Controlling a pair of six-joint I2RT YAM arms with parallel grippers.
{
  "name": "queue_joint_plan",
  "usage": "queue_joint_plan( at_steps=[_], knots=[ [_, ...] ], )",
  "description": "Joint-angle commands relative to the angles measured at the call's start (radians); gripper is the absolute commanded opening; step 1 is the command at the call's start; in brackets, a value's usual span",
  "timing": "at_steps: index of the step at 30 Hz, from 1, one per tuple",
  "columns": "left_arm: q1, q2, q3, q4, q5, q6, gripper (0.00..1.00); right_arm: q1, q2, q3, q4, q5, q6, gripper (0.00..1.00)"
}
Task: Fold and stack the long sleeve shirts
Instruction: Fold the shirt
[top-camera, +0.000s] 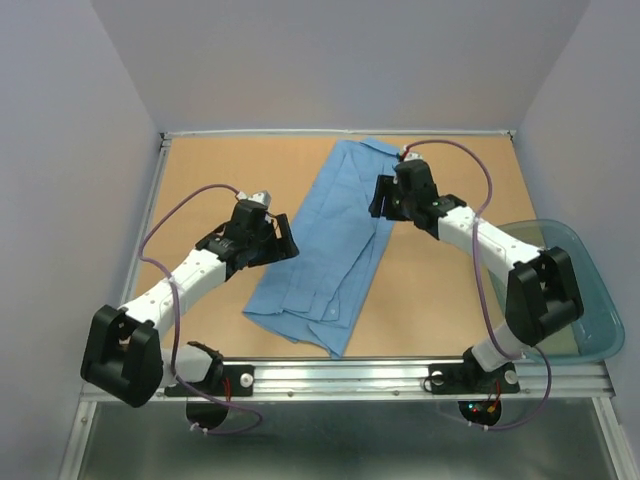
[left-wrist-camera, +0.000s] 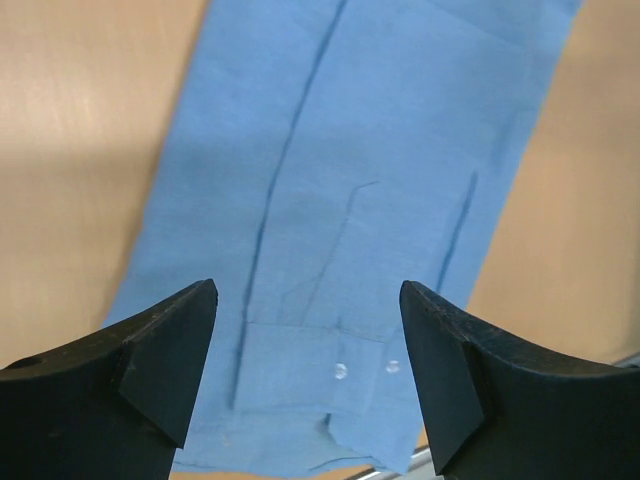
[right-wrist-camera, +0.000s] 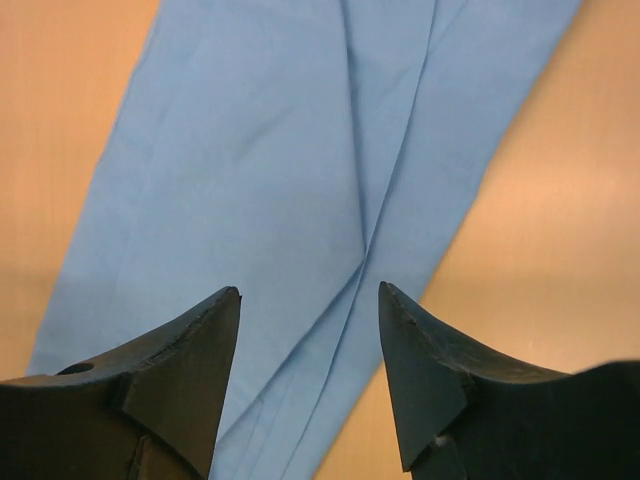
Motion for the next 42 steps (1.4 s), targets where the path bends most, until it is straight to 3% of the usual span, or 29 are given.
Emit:
queue_joint_plan(
  at_steps=[1,7,15,24,29,34,37,42],
  knots=[
    [0.005,0.082,-0.020,-0.030,-0.059,0.057,0.82,0.059,-0.044,-0.137,0.000,-0.020,0.152,0.62],
    [0.007,0.167,-0.057,0.016,-0.066,0.054,0.70,0.096,0.029,-0.156,0.029,-0.022,0.187,0.56],
    [0.007,0.249,-0.104,0.064,0.009,0.035,0.63,0.095,0.207,-0.078,0.064,0.059,0.166,0.47],
    [-0.001,0.338,-0.080,0.148,0.203,-0.009,0.62,0.009,0.406,0.172,0.066,0.145,-0.020,0.45],
    [-0.098,0.411,0.030,0.214,0.292,-0.067,0.64,-0.047,0.468,0.313,0.064,0.148,-0.118,0.47],
    [-0.135,0.340,0.113,0.215,0.254,-0.112,0.79,-0.045,0.355,0.315,0.033,0.109,-0.198,0.60],
    [-0.135,0.224,0.124,0.138,0.080,-0.130,0.87,-0.036,0.134,0.112,0.020,0.092,-0.200,0.64],
    [-0.135,0.067,0.078,0.001,-0.069,-0.118,0.89,-0.034,-0.165,-0.185,-0.074,0.053,-0.065,0.64]
  ],
)
